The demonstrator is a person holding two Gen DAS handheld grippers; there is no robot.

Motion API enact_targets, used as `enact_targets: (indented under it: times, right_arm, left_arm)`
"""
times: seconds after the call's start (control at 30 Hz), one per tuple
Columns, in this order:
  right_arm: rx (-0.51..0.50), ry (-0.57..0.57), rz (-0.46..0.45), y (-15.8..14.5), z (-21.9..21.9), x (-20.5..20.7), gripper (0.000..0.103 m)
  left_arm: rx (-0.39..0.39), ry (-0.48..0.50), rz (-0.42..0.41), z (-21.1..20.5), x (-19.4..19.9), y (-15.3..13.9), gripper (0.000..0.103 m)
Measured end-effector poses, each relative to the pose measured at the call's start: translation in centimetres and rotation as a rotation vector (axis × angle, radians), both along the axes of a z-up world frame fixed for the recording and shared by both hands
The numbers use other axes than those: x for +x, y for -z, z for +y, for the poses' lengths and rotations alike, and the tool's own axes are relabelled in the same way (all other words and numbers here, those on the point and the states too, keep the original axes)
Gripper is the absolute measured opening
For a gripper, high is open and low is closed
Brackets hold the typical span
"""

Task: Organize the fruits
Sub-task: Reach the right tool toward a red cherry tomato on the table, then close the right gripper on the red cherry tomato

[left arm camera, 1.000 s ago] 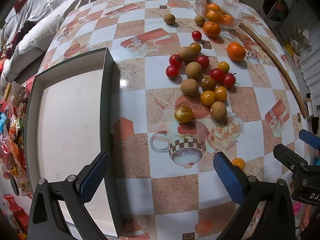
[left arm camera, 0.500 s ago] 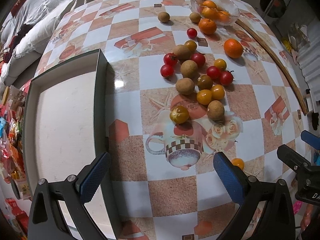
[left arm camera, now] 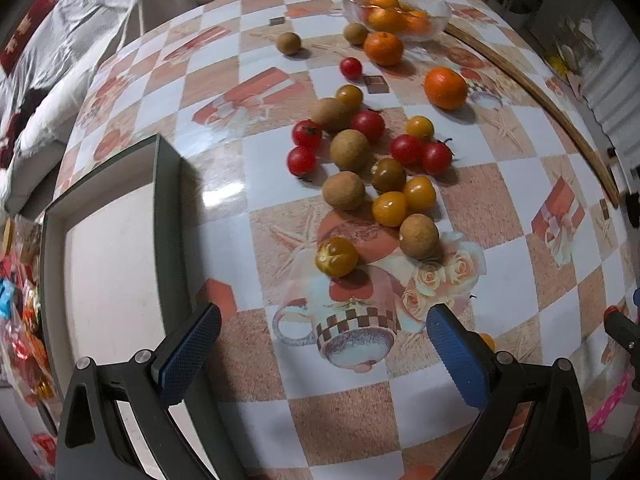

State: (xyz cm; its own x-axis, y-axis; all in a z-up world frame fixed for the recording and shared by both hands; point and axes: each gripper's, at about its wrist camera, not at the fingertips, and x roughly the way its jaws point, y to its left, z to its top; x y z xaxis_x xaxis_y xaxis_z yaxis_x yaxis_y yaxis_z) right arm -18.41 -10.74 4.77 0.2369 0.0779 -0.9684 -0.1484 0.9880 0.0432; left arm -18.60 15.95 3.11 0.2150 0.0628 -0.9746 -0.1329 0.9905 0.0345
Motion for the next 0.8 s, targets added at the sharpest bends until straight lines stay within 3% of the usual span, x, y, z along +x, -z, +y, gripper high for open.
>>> enact_targets:
  times: [0.4,0.63,0.7,0.8]
  right_arm:
    - [0.038,0.113,-0.013,0.9,-3.9,-1.8,0.101]
    - [0.042,0.089,0.037,3.0,-3.5,-0.9,0.070]
    - [0.010,0.077,0.022,3.0,-3.0,-0.9,0.064]
    - [-0.057,0.068,0.013,3.1,-2.6,-1.2,0.045]
  left_arm:
    - [0.015,0.054,-0.009,-0.6,0.3,0.7,0.103]
    - [0.008,0.058,-0.004,-0.7,0.7,1.3,0.103]
    - [0.001,0.057,-0.004,-0.6,0.9,1.4,0.103]
    - [-0.006,0.055,-0.006,-0.6,1.1,1.6,0.103]
